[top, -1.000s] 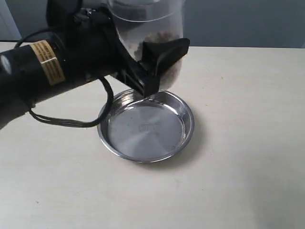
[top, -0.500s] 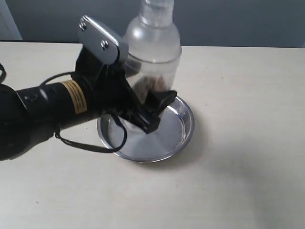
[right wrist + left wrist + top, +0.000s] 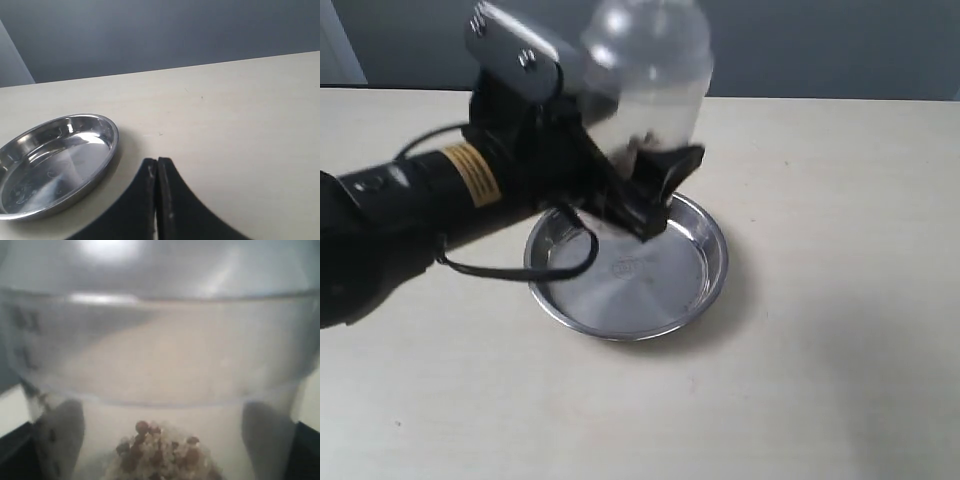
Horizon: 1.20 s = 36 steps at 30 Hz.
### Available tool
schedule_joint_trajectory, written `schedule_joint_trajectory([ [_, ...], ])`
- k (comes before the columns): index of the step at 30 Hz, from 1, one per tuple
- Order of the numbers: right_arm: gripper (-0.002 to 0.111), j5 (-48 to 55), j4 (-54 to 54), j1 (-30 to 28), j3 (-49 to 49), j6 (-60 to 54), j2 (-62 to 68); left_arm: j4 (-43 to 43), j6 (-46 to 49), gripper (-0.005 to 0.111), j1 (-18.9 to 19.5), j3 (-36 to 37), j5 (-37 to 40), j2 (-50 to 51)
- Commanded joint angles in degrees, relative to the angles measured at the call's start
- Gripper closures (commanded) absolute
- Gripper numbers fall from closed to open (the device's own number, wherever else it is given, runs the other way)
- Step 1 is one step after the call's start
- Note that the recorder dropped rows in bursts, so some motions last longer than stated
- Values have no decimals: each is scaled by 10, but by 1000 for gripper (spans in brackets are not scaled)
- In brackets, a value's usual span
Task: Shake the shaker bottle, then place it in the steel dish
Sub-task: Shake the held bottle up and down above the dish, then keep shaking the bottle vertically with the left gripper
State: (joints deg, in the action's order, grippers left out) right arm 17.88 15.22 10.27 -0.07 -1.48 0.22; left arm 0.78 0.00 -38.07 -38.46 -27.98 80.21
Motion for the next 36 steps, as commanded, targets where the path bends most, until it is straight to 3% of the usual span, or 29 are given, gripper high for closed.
schedule_joint_trajectory([
  [1, 109, -4, -1, 0, 1, 0, -2, -71, 54, 107, 3, 2, 15, 5],
  [4, 109, -4, -1, 0, 1, 0, -2, -86, 23, 107, 1, 34, -6, 64],
  [8, 109, -4, -1, 0, 1, 0, -2, -13, 0, 107, -30, 1, -129, 14],
  [11, 109, -4, -1, 0, 1, 0, -2, -42, 27, 107, -30, -19, -78, -19],
  [14, 109, -4, -1, 0, 1, 0, -2, -112, 50, 107, -20, 8, -21, 23],
  [17, 109, -4, -1, 0, 1, 0, -2, -116, 46, 107, -25, 18, -38, 41],
  [20, 109, -4, -1, 0, 1, 0, -2, -76, 47, 107, -43, -5, -103, -13],
  [26, 109, -4, -1, 0, 1, 0, -2, -146, 57, 107, -19, 32, -30, -1],
  [32, 109, -4, -1, 0, 1, 0, -2, -66, 19, 107, -39, 38, -164, -41],
  [36, 109, -4, -1, 0, 1, 0, -2, -164, 85, 107, -28, 66, -59, -33],
])
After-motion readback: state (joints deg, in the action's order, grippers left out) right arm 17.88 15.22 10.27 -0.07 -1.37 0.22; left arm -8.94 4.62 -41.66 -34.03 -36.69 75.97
